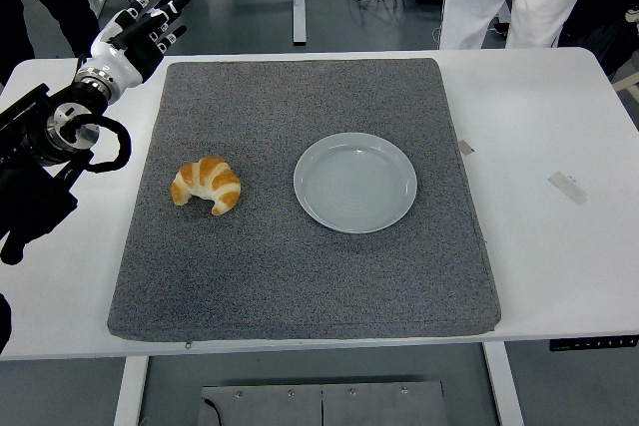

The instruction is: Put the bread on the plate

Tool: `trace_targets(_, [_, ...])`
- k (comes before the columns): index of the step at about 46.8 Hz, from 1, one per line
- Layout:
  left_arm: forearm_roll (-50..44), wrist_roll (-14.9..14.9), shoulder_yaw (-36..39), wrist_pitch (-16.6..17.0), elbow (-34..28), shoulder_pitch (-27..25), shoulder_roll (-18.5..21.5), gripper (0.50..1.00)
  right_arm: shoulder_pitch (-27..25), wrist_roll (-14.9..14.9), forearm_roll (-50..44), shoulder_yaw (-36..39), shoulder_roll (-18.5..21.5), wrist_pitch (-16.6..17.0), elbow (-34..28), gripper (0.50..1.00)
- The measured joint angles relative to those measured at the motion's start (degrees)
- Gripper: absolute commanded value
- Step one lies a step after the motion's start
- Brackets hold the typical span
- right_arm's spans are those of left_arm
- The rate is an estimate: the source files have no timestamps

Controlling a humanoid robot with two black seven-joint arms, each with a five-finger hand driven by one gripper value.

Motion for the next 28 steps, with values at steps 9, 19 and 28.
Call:
trace_targets(9, [0.1, -0.4, 0.2, 0.1, 0.0, 0.0, -0.2, 0.989, 0.0, 0.0, 0.0, 0.0, 0.0, 0.0, 0.0, 1.000])
trace_targets(19, [0.0, -0.4, 0.1, 1.6, 0.0, -0.4, -0.1, 0.989, 0.0, 0.0, 0.0, 0.0, 0.0, 0.0, 0.0, 1.000])
trace_targets(28, [0.1, 0.0, 0.9, 5.1, 0.0, -0.7, 0.0, 0.989, 0.0, 0.0, 0.0, 0.0, 0.0, 0.0, 0.0, 1.000])
